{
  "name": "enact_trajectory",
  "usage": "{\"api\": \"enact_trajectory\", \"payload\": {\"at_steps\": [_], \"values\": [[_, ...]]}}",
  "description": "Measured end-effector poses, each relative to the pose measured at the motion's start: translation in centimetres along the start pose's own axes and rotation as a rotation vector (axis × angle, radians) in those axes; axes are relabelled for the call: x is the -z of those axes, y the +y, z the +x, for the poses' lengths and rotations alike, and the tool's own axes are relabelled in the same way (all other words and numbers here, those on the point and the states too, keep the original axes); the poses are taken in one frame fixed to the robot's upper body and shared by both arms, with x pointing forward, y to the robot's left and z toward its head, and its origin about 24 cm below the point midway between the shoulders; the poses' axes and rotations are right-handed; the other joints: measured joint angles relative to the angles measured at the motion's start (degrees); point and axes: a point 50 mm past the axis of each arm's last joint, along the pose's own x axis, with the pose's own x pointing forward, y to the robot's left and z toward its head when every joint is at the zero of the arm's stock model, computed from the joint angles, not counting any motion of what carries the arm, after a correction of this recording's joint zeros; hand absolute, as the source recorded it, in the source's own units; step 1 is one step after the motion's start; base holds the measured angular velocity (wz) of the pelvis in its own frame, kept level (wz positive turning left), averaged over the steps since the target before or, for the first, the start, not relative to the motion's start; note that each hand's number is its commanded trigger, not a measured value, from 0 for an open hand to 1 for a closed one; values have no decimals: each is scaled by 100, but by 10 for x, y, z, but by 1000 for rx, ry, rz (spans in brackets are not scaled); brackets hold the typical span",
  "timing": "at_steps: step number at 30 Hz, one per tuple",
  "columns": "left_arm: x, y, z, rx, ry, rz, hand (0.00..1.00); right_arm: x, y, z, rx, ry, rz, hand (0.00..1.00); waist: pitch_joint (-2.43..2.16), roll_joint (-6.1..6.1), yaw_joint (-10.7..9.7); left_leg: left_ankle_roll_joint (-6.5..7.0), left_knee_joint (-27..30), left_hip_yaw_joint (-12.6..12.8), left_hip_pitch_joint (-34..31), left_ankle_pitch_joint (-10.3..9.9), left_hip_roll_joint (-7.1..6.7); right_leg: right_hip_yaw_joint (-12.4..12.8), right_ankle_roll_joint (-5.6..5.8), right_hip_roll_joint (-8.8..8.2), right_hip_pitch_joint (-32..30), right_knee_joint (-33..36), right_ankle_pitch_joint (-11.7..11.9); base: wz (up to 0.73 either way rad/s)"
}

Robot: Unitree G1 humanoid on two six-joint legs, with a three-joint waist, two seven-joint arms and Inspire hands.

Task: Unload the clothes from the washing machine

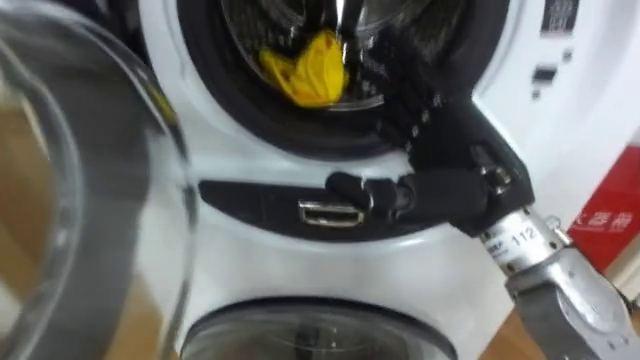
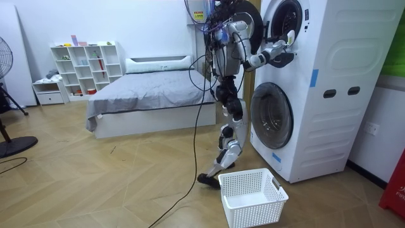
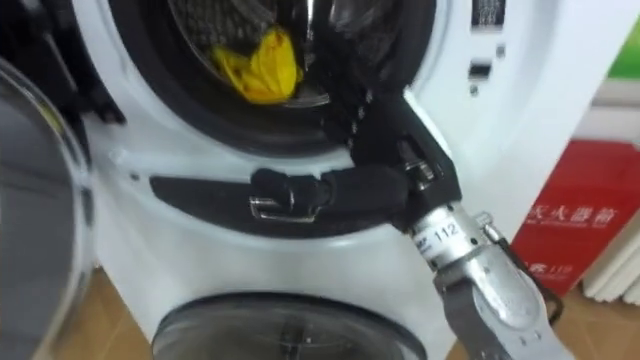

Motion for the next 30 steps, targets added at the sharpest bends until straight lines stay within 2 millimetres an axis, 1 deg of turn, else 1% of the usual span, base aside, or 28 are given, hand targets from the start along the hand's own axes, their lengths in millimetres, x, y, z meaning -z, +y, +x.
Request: {"api": "enact_trajectory", "payload": {"at_steps": [1, 2, 3, 4, 5, 6, 7, 8, 9, 10, 12, 14, 15, 16, 17, 19, 20, 23, 25, 30], "values": [[-1, -1, 0, 2, -2, -2, 0, 1, 0, 0, 0, 7, 0, 0, 14, 43, -14, -7, -2, -108, 9, 3, 13, -5, -51, 66, -73, -192, -132, -36], [-1, -1, 0, 4, -3, 0, 0, 2, -1, 1, 3, 18, 1, 0, 6, 84, -48, -31, -30, -221, 11, 21, 42, 45, -109, 219, -204, -823, -256, 0], [0, -2, -1, 3, -1, 2, 0, 1, -2, 4, 5, 23, 0, 0, -1, 68, -33, -43, -46, -234, 1, 35, 34, 196, -97, 311, -286, -1636, -190, 20], [5, -5, -2, 7, 10, 6, 0, 1, -3, 4, 8, 31, 2, 0, -28, 5, -49, -54, -16, -274, -1, 42, -20, 220, -192, 302, -258, -2009, 210, 32], [8, -8, -3, 13, 18, 6, 0, 3, -3, 3, 12, 38, 5, 0, -65, 56, -61, -59, -7, -332, 6, 38, -10, 119, -169, 307, -185, -2143, 220, 36], [18, -11, -6, 21, 40, 12, 0, 4, -4, 3, 15, 39, 24, 0, -78, 103, -55, -73, -32, -383, 52, 47, 14, -63, -230, 317, -44, -2342, 318, 25], [24, -12, -8, 23, 57, 16, 0, 4, -4, 2, 16, 38, 36, 0, -74, 109, -76, -89, -71, -412, 77, 63, 18, -110, -238, 327, -4, -2408, 350, 28], [35, -13, -10, 26, 90, 24, 0, 4, -5, 1, 17, 41, 45, 0, -78, 110, -137, -102, -110, -505, 106, 100, 28, -182, -300, 339, 74, -2515, 430, 19], [44, -14, -12, 29, 118, 34, 0, 4, -6, 1, 16, 45, 41, 0, -79, 105, -107, -113, -123, -516, 107, 109, 44, -165, -309, 376, 79, -2563, 464, 7], [50, -14, -14, 31, 139, 39, 0, 4, -7, 1, 15, 47, 35, 0, -84, 100, -23, -126, -127, -486, 99, 116, 87, -157, -330, 417, 91, -2655, 531, -11], [58, -15, -16, 36, 157, 50, 0, 5, -8, 1, 20, 52, 27, 0, -86, 92, 18, -156, -132, -483, 87, 129, 147, -148, -313, 494, 157, -2849, 620, -8], [61, -16, -18, 46, 166, 51, 0, 5, -8, 2, 16, 53, 19, 0, -93, 77, 57, -182, -136, -455, 46, 132, 195, -130, -344, 542, 145, -2935, 694, -6], [62, -17, -18, 55, 167, 51, 0, 5, -8, 2, 16, 53, 25, 0, -102, 55, 82, -208, -171, -457, 48, 153, 203, -126, -369, 558, 144, -2970, 730, -3], [62, -17, -18, 58, 167, 50, 0, 5, -8, 3, 18, 52, 32, 0, -109, 46, 90, -219, -180, -468, 44, 160, 208, -121, -361, 575, 149, -2998, 738, 0], [60, -17, -17, 58, 162, 48, 0, 5, -8, 3, 20, 50, 44, 0, -116, 33, 116, -235, -179, -474, 12, 170, 212, -71, -372, 632, 147, -3047, 770, 0], [55, -17, -16, 55, 152, 46, 0, 5, -8, 3, 22, 47, 54, 0, -117, 3, 159, -275, -220, -476, -2, 199, 246, -50, -432, 655, 155, -3149, 846, -2], [55, -17, -16, 55, 149, 46, 0, 5, -8, 3, 21, 46, 55, 0, -118, -2, 163, -281, -231, -476, -5, 205, 273, -48, -441, 660, 153, -3155, 851, 0], [50, -20, -16, 60, 137, 39, 0, 3, -3, 4, 16, 30, 65, 0, -121, -7, 166, -316, -284, -476, -38, 235, 290, -86, -451, 683, 145, -3219, 866, 0], [47, -21, -15, 63, 126, 44, 0, 2, 2, 6, 10, 19, 78, 0, -122, -10, 163, -353, -309, -474, -63, 262, 295, -122, -535, 702, 131, -3219, 914, 0], [45, -22, -15, 67, 120, 51, 0, -1, 9, 8, 7, 20, 105, 0, -122, 3, 160, -405, -385, -498, -13, 296, 313, -145, -595, 725, 150, -3226, 899, 0]]}}
